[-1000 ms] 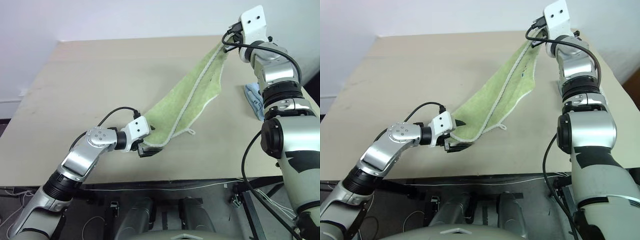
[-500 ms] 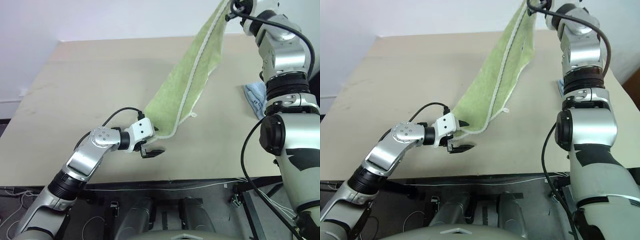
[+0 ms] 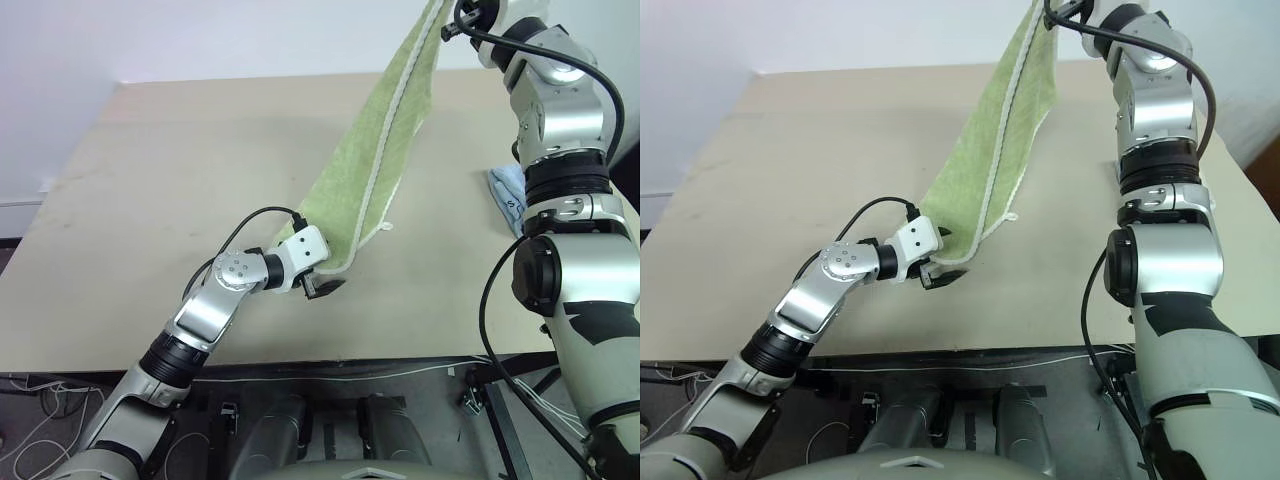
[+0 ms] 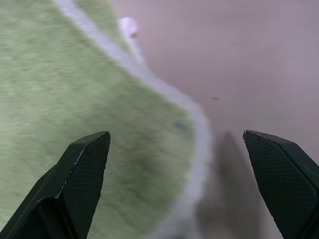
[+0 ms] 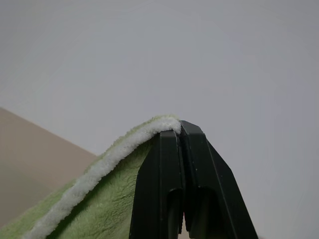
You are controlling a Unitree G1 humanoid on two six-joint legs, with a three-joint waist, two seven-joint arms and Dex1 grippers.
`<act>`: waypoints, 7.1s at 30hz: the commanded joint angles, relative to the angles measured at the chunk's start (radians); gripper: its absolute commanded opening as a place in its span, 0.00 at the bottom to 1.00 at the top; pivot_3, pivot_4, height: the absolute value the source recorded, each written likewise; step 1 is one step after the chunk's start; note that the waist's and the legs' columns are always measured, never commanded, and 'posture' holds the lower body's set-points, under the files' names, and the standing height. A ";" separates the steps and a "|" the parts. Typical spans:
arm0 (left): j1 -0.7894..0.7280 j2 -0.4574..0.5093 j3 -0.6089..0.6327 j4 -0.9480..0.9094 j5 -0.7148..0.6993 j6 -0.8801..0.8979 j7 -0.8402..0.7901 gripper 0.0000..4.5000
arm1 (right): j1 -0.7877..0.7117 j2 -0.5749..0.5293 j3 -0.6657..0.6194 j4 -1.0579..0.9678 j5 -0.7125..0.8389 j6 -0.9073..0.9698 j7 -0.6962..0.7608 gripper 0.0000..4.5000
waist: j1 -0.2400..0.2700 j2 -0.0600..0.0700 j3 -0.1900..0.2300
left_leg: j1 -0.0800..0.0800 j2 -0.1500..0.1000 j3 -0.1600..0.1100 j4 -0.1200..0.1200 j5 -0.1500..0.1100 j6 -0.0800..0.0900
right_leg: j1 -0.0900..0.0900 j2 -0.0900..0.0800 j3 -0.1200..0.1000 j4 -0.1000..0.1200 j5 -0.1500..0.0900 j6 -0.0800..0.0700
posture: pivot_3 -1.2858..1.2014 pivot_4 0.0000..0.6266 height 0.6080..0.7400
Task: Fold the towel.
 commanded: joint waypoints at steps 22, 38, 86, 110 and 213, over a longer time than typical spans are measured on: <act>-0.001 -0.089 0.062 0.018 0.000 0.018 0.042 0.01 | 0.023 -0.007 -0.016 -0.072 0.011 -0.002 -0.026 0.00 | 0.002 0.000 0.000 | 0.000 0.000 0.000 0.001 0.000 0.000 | 0.000 0.000 0.000 0.002 0.000 0.000 | 0.52 0.24 1.00; -0.063 -0.078 0.424 -0.092 -0.354 0.192 0.024 0.01 | 0.015 0.000 -0.034 -0.031 0.028 -0.019 -0.030 0.00 | 0.001 0.000 0.000 | 0.000 0.000 0.000 0.002 0.001 -0.001 | -0.001 0.000 0.000 0.004 0.000 0.000 | 0.52 0.24 1.00; -0.547 0.350 0.615 1.170 -0.173 -0.576 -0.556 0.01 | 0.818 -0.564 -0.111 -0.775 0.291 0.516 0.740 0.00 | -0.024 -0.001 0.001 | -0.003 0.000 0.000 0.011 -0.002 0.004 | -0.002 0.000 -0.001 0.010 0.000 0.000 | 0.52 0.24 1.00; -0.084 0.516 0.578 0.746 -0.259 -0.354 -0.835 0.01 | 1.307 -0.886 -0.255 -0.938 0.268 0.430 0.990 0.00 | -0.011 -0.001 0.001 | -0.002 0.000 0.000 0.015 -0.006 0.004 | 0.002 -0.002 -0.002 0.007 0.001 0.001 | 0.52 0.24 1.00; -0.409 0.382 0.357 1.008 -0.215 -0.327 -0.751 0.00 | 0.811 -0.536 -0.050 -0.627 0.295 0.463 0.744 0.00 | 0.007 0.002 0.002 | -0.003 0.000 0.001 0.009 -0.007 0.007 | 0.002 -0.002 -0.002 -0.002 0.001 0.001 | 0.52 0.24 1.00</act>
